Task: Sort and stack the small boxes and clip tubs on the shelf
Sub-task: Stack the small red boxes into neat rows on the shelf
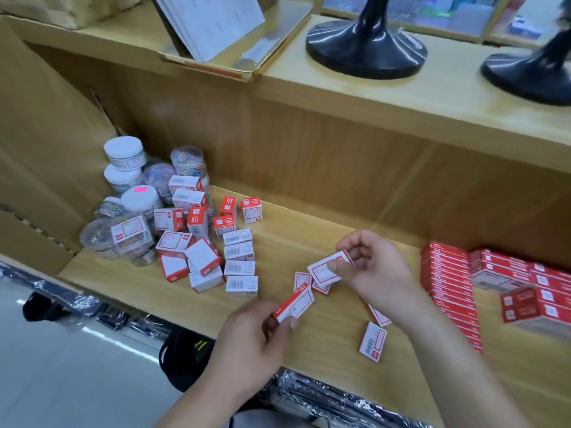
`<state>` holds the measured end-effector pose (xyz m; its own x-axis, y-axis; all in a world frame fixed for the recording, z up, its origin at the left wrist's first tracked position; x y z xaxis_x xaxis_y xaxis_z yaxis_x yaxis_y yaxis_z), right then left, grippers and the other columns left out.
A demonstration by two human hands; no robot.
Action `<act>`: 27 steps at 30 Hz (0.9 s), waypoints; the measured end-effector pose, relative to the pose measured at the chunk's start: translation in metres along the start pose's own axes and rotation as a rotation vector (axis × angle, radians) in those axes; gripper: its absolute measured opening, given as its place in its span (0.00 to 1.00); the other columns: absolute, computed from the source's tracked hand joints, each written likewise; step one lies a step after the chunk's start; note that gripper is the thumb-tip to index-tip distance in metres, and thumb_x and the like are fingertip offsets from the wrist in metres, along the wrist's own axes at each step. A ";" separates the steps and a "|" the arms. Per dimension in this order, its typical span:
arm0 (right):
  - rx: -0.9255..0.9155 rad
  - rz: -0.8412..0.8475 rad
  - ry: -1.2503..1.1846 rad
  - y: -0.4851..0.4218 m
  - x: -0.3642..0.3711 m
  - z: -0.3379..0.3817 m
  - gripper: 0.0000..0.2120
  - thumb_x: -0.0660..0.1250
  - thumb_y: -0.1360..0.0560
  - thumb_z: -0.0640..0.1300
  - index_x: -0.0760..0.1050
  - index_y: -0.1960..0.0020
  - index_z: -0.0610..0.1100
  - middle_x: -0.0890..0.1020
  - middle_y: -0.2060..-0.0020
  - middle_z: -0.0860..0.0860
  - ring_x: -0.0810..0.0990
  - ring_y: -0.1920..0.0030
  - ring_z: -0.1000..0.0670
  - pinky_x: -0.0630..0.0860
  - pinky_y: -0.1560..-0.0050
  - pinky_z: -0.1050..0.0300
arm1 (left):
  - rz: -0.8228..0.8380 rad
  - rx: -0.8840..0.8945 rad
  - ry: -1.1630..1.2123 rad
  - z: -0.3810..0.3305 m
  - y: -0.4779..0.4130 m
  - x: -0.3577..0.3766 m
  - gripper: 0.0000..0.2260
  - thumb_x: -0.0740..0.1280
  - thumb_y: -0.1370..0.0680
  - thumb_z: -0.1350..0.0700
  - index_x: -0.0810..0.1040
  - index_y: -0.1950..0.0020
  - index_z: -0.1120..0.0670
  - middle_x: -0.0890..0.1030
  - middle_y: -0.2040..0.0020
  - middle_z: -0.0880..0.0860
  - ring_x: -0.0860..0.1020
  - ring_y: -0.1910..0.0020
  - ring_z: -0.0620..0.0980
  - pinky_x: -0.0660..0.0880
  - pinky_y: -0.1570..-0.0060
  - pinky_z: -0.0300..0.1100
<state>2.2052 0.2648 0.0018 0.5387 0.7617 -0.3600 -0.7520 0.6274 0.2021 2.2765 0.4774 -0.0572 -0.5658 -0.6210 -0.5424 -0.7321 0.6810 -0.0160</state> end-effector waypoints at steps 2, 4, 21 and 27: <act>-0.005 -0.108 -0.045 0.033 -0.028 -0.007 0.11 0.75 0.29 0.32 0.78 0.54 0.45 0.80 0.67 0.54 0.76 0.68 0.56 0.74 0.65 0.62 | 0.067 0.088 -0.021 -0.010 -0.003 0.009 0.05 0.70 0.25 0.46 0.78 0.57 0.46 0.74 0.65 0.45 0.72 0.68 0.44 0.68 0.69 0.40; 0.010 -0.194 -0.090 0.068 -0.052 -0.021 0.13 0.75 0.31 0.29 0.79 0.55 0.45 0.83 0.67 0.54 0.78 0.67 0.54 0.74 0.65 0.64 | 0.181 0.207 -0.052 -0.024 -0.005 0.024 0.03 0.70 0.24 0.47 0.79 0.53 0.44 0.74 0.62 0.43 0.74 0.64 0.43 0.70 0.65 0.40; 0.071 -0.592 -0.006 0.160 -0.119 -0.150 0.17 0.74 0.30 0.28 0.84 0.57 0.50 0.81 0.56 0.53 0.82 0.58 0.56 0.74 0.55 0.69 | 0.440 0.676 -0.457 -0.099 0.005 0.169 0.09 0.63 0.26 0.47 0.81 0.54 0.47 0.76 0.59 0.45 0.78 0.57 0.51 0.74 0.59 0.41; 0.041 -0.590 -0.049 0.163 -0.130 -0.163 0.22 0.68 0.25 0.30 0.79 0.39 0.52 0.80 0.46 0.56 0.83 0.50 0.55 0.77 0.45 0.64 | 0.355 0.693 -0.483 -0.103 -0.008 0.178 0.05 0.72 0.27 0.46 0.82 0.57 0.46 0.77 0.62 0.44 0.79 0.61 0.48 0.70 0.65 0.37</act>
<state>1.9511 0.2420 -0.0667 0.8790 0.2884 -0.3797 -0.3053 0.9521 0.0164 2.1421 0.3214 -0.0670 -0.3797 -0.2073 -0.9016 -0.0663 0.9782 -0.1970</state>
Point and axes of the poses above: each hand's wrist, its own y-axis away from the middle knuckle, its own x-axis out of the palm, z = x × y, the point moved 4 cm from there along -y, towards the middle knuckle
